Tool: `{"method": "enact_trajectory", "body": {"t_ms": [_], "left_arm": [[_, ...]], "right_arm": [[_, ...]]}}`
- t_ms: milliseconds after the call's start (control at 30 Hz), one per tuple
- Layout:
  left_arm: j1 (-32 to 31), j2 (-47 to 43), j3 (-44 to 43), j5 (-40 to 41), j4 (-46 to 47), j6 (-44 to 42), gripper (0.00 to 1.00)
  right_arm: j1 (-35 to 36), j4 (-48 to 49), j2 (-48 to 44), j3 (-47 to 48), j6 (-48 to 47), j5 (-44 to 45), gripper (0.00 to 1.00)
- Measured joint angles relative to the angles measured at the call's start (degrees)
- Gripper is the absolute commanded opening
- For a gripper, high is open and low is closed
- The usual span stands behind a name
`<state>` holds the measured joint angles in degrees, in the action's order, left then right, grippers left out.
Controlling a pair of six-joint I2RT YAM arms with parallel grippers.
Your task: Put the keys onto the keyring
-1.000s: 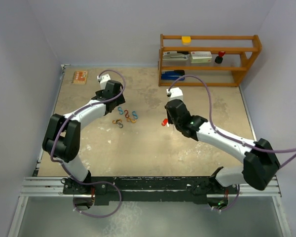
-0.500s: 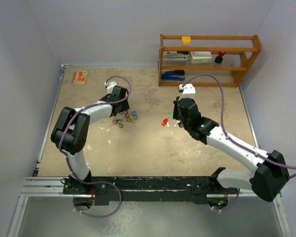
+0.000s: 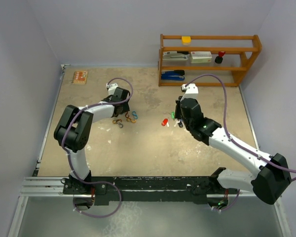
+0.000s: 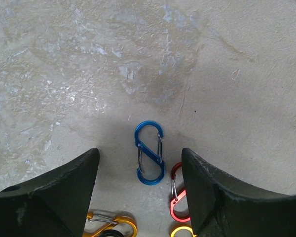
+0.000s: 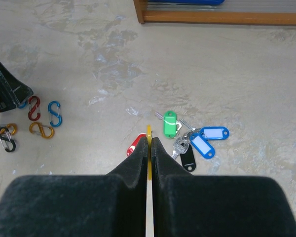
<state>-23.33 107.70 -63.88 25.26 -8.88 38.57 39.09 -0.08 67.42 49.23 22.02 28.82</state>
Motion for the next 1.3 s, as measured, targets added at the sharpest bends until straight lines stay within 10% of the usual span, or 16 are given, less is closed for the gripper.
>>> {"method": "enact_trajectory", "body": {"t_ms": [1300], "left_arm": [[0.00, 2.14, -1.29, 0.13, 3.67, 0.50, 0.22]], "right_arm": [[-0.55, -0.48, -0.13, -0.07, 0.09, -1.33, 0.00]]}}
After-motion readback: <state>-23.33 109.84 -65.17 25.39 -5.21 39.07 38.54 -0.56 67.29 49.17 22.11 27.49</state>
